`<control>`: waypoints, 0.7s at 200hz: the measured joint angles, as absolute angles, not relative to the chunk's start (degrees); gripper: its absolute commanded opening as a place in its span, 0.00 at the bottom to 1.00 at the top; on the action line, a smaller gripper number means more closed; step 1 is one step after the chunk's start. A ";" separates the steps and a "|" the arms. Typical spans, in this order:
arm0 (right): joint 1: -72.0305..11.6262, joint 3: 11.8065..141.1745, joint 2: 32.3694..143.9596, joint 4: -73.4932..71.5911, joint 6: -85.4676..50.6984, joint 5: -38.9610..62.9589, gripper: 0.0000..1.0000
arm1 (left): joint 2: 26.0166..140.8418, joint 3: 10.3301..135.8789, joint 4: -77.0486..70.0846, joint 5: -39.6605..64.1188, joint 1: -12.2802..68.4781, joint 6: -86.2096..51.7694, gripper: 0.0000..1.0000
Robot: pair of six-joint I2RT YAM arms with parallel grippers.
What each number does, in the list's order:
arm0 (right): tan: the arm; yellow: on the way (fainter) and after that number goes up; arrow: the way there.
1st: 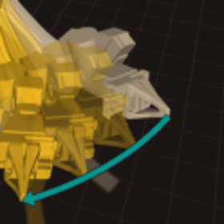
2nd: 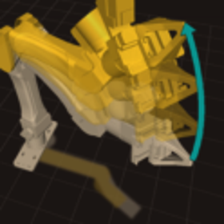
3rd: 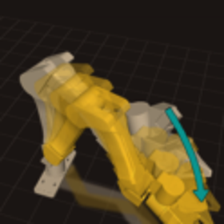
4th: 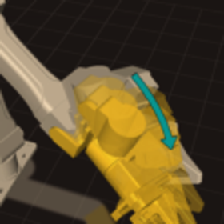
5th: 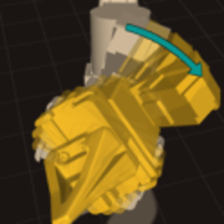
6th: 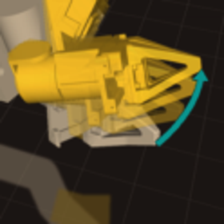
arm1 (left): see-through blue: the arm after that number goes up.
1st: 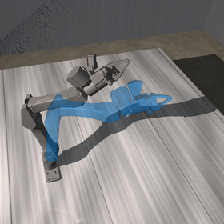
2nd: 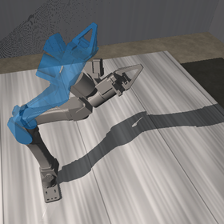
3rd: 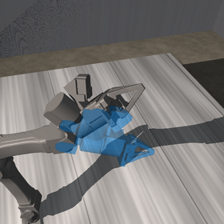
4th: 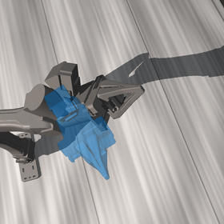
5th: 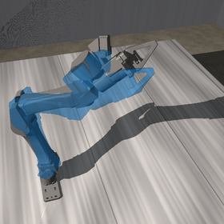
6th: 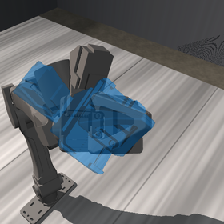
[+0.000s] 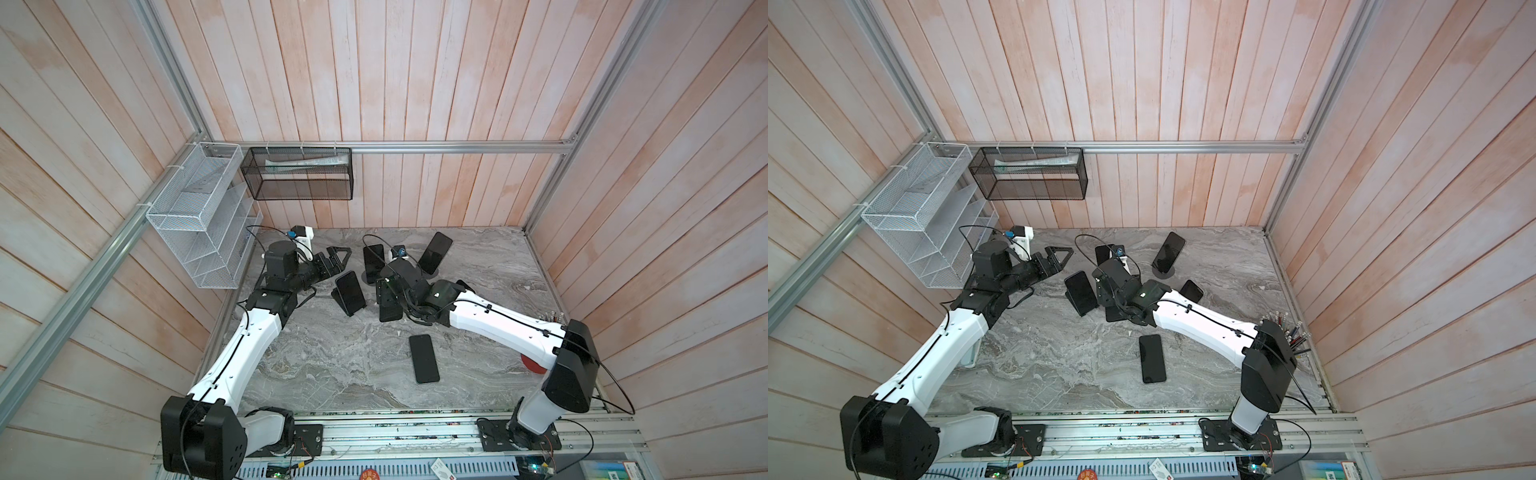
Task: Remove the phone from the phone stand
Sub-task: Place the phone at the bottom-center of the table.
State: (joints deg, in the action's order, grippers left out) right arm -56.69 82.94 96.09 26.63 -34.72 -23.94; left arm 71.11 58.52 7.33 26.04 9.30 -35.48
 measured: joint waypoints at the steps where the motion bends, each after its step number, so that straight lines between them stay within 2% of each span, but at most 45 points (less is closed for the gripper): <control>1: -56.77 82.94 96.20 26.74 -34.87 -23.90 0.68 | 71.09 58.52 7.33 26.04 9.30 -35.48 0.98; 53: -59.59 82.24 97.08 29.08 -39.35 -22.20 0.68 | 70.28 58.52 7.25 25.87 8.95 -35.55 0.98; 140: -62.24 74.06 98.21 30.55 -45.74 -16.14 0.68 | 70.15 58.52 6.85 26.55 8.91 -35.86 0.98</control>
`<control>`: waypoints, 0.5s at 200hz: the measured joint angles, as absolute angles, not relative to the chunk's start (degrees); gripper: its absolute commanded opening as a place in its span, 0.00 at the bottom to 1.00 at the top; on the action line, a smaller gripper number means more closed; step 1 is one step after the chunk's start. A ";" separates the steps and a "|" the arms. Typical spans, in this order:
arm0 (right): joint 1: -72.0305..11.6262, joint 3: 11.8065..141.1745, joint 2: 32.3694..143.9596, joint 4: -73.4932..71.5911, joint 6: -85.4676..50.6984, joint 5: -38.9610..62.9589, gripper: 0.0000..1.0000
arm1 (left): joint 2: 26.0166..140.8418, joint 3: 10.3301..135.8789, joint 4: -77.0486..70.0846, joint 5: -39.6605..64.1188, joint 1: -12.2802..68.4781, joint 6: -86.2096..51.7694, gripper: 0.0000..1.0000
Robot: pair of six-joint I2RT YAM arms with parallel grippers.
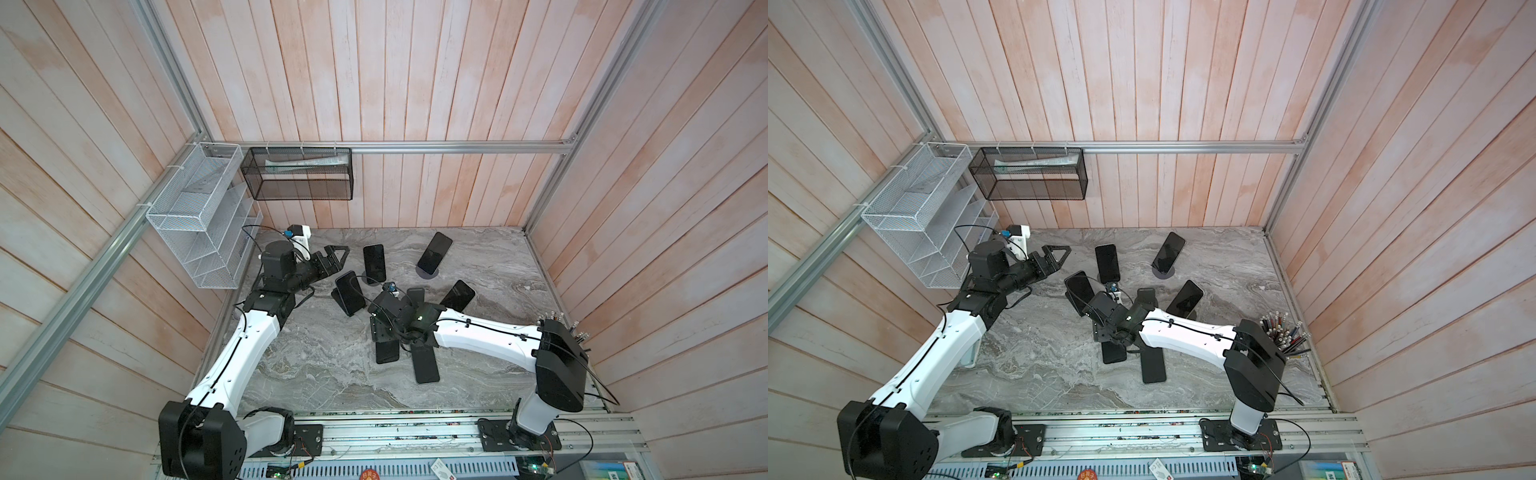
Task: Remove the phone from the phone stand
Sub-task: Place the phone at the bottom-center of the table.
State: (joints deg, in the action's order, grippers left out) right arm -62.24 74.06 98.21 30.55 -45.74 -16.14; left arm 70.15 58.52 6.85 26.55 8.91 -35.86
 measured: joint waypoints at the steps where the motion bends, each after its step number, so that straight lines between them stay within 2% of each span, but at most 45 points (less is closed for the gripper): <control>1: -62.26 74.02 98.21 30.55 -45.82 -16.10 0.68 | 70.13 58.52 6.83 26.57 8.91 -35.88 0.98; 100: -62.65 71.94 100.44 29.61 -48.40 -15.07 0.68 | 69.58 58.52 6.57 27.00 8.91 -36.25 0.98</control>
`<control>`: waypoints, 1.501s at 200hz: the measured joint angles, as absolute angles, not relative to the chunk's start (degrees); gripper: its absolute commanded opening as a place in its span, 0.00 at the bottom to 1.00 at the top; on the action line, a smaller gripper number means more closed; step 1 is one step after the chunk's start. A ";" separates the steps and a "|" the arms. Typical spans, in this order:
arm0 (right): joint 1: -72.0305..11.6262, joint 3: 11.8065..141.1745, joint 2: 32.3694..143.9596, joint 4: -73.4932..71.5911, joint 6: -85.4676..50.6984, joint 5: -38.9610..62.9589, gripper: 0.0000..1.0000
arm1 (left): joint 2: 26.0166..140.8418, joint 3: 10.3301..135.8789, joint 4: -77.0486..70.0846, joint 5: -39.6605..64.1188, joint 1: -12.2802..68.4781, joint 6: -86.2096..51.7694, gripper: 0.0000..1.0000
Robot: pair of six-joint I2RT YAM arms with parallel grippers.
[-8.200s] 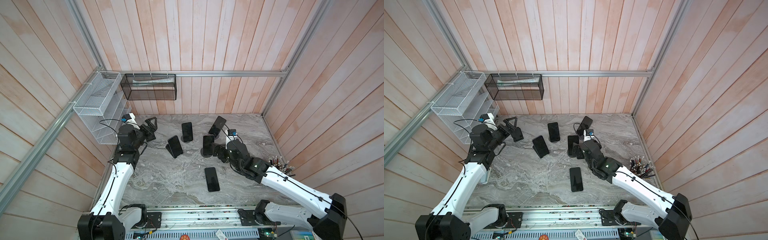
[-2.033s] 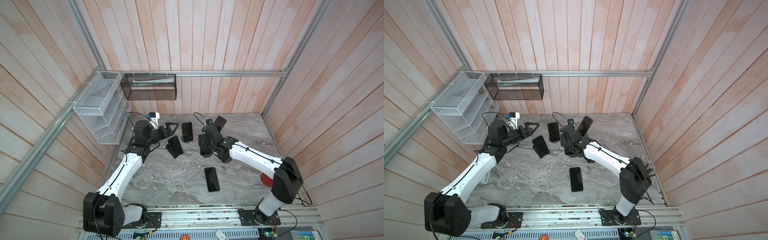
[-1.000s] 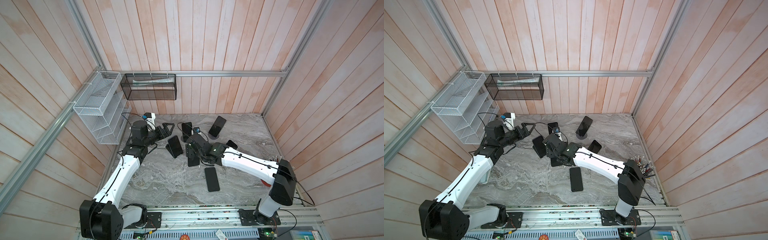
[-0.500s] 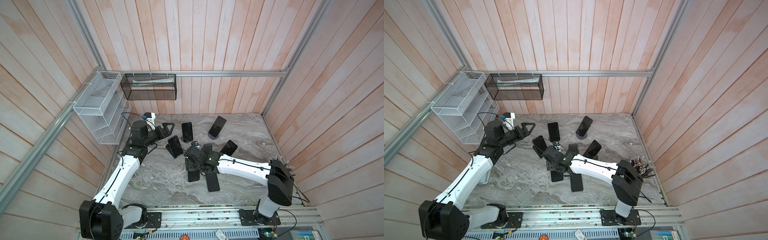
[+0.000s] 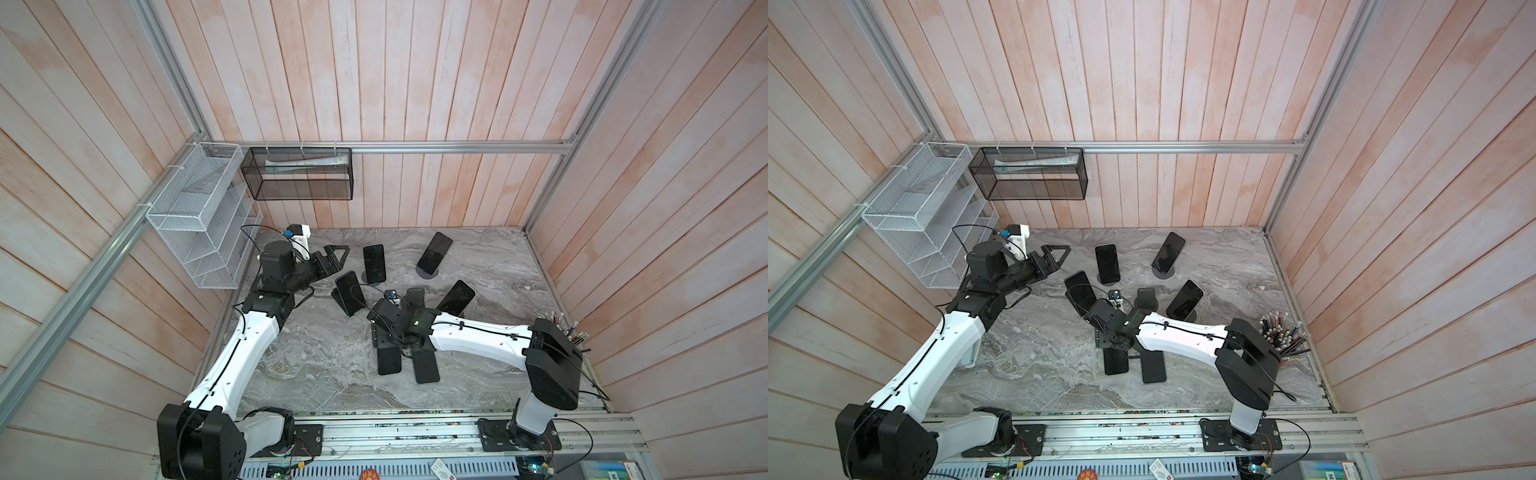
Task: Remove the phone from the phone stand
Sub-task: Place the phone at the bottom-center of the table.
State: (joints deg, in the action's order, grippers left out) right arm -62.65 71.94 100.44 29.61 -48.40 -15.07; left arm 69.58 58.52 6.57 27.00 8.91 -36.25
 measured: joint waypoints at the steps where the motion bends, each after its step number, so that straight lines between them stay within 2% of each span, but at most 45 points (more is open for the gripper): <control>1: -62.65 71.94 100.47 29.61 -48.40 -15.07 0.68 | 69.58 58.52 6.55 27.00 8.91 -36.25 0.98; 150: -62.41 66.22 102.74 26.70 -48.69 -14.04 0.68 | 69.58 58.52 6.39 28.16 8.58 -36.75 0.98; 300: -60.53 63.22 105.16 21.37 -48.86 -11.49 0.75 | 70.13 58.52 5.37 28.73 8.58 -37.56 0.98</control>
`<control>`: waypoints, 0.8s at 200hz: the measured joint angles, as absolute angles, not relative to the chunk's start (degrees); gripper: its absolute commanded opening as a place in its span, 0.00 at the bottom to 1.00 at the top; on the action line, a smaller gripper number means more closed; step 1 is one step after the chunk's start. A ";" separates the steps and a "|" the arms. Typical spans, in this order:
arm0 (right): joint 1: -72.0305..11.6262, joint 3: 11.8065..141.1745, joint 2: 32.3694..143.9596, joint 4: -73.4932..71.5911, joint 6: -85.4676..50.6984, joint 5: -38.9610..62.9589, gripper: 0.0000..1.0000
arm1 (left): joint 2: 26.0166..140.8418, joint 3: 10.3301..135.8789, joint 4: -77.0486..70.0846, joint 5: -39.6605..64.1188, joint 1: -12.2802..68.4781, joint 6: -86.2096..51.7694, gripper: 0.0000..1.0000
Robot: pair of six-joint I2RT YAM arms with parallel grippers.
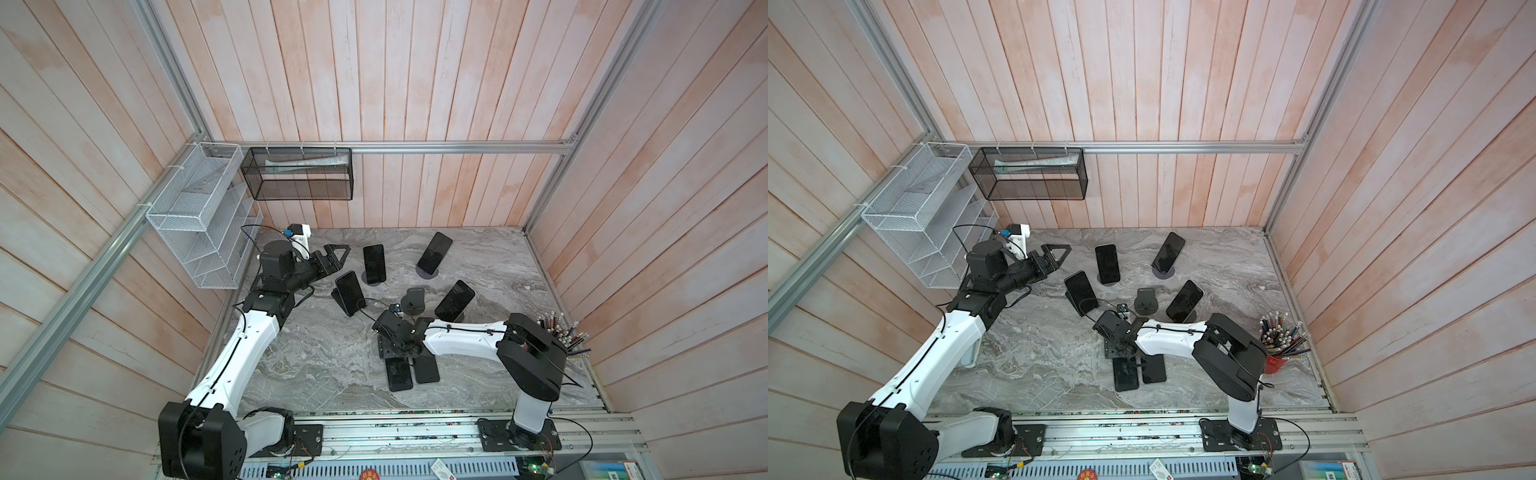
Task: Remove the phone from the phone stand
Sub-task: Place the phone at the bottom-center of the table.
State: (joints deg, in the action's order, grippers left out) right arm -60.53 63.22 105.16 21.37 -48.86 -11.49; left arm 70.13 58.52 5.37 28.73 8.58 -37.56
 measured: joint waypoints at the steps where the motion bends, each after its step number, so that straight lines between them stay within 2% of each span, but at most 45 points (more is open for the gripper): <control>1: -60.53 63.22 105.16 21.37 -48.86 -11.49 0.75 | 70.13 58.52 5.37 28.73 8.58 -37.56 0.98; 74: -60.55 62.28 105.34 18.41 -49.93 -13.34 0.79 | 70.61 58.52 5.15 29.36 8.58 -37.71 0.98; 160: -61.25 61.58 105.34 17.23 -51.44 -16.29 0.79 | 71.26 58.52 5.13 29.63 8.60 -37.74 0.98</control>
State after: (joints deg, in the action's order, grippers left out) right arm -61.25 61.58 105.34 17.23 -51.44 -16.29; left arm 71.26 58.52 5.13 29.63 8.60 -37.74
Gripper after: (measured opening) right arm 0.790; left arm 0.983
